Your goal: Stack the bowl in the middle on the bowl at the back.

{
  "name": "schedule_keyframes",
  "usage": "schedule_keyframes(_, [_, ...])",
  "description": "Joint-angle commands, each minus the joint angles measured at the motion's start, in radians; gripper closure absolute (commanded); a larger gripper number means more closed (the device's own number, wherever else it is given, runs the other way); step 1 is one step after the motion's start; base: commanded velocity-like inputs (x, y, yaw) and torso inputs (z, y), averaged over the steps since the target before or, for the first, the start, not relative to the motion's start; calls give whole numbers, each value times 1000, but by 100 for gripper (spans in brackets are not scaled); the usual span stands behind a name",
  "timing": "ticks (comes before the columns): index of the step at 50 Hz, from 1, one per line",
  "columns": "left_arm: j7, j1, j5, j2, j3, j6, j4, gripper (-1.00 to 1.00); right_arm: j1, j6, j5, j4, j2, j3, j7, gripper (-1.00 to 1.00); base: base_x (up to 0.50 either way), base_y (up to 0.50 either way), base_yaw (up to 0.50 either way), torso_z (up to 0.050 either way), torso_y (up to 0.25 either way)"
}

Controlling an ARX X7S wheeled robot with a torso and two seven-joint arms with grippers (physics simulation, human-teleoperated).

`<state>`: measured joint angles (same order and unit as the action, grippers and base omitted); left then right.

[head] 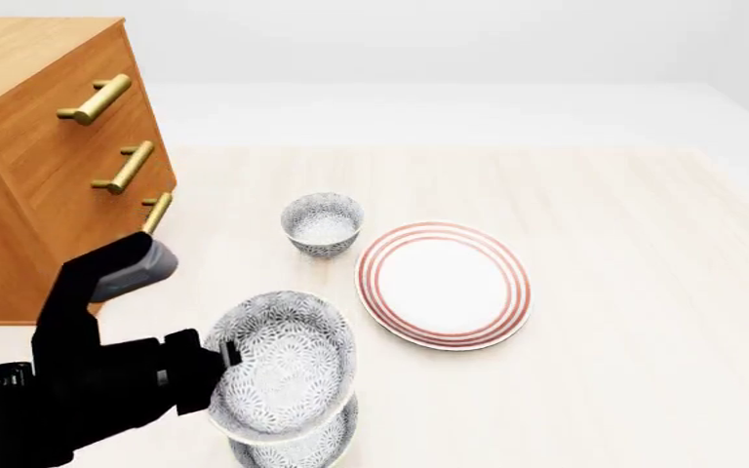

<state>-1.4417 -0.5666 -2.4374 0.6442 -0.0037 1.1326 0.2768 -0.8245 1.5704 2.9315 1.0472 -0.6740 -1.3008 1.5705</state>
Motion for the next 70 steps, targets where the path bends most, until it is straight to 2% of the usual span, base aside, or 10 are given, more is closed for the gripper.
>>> schedule_keyframes(1, [25, 41, -2, 20, 2, -10, 27, 100, 23, 0, 34, 0, -5, -45, 0, -100, 0, 0, 0, 0, 0])
schedule_keyframes(24, [88, 86, 87, 20, 1, 26, 41, 100, 24, 0, 29, 0, -9, -40, 0, -100, 0, 0, 0, 0, 0])
schedule_keyframes(44, [145, 90, 214, -7, 10, 53, 6, 100, 48, 0, 42, 0, -17, -68, 0, -100, 0, 0, 0, 0, 0])
schedule_keyframes(70, [187, 95, 298, -16, 36, 52, -33, 100, 61, 0, 47, 0, -23, -81, 0, -100, 0, 0, 0, 0, 0])
